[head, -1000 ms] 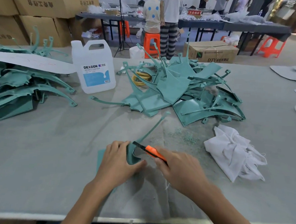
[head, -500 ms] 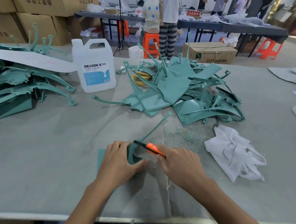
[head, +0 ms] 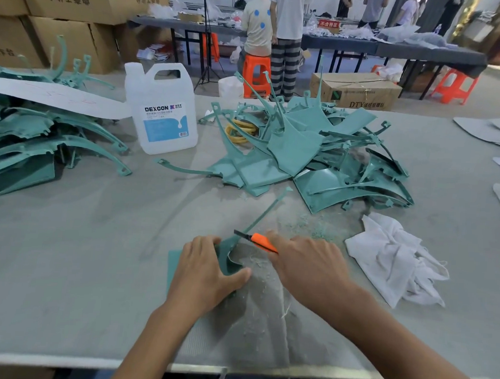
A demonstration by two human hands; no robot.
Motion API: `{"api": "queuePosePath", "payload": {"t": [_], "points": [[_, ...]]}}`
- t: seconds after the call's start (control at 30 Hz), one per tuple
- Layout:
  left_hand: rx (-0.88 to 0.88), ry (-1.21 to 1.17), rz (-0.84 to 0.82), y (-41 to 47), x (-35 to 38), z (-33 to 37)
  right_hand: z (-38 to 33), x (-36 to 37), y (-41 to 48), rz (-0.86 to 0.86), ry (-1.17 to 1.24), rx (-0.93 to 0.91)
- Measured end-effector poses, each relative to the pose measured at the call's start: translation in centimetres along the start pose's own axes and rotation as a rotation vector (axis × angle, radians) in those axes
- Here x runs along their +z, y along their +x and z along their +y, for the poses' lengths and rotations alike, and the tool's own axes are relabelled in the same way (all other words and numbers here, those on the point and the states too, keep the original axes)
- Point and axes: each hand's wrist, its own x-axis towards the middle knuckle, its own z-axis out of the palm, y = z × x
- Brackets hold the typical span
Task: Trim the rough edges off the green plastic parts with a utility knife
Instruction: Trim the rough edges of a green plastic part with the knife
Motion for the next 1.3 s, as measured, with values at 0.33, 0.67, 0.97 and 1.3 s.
{"api": "queuePosePath", "payload": {"t": [0.33, 0.67, 0.97, 1.3], "points": [[0.027, 0.005, -0.025, -0.4, -0.5, 0.1, 5.3, -2.5, 2.0, 0.134, -0.006, 0.104], [0.139, -0.046, -0.134, 0.8, -1.7, 1.5, 5.8, 4.1, -3.3, 0.377, 0.812, 0.305], [0.163, -0.293, -0.227, 7.1, 2.3, 6.9, 2.8, 7.7, -2.0, 0.463, 1.027, 0.454], [0.169, -0.198, -0.195, 8.0, 3.5, 7.0, 2.9, 8.3, -1.0, 0.402, 0.943, 0.426]]}}
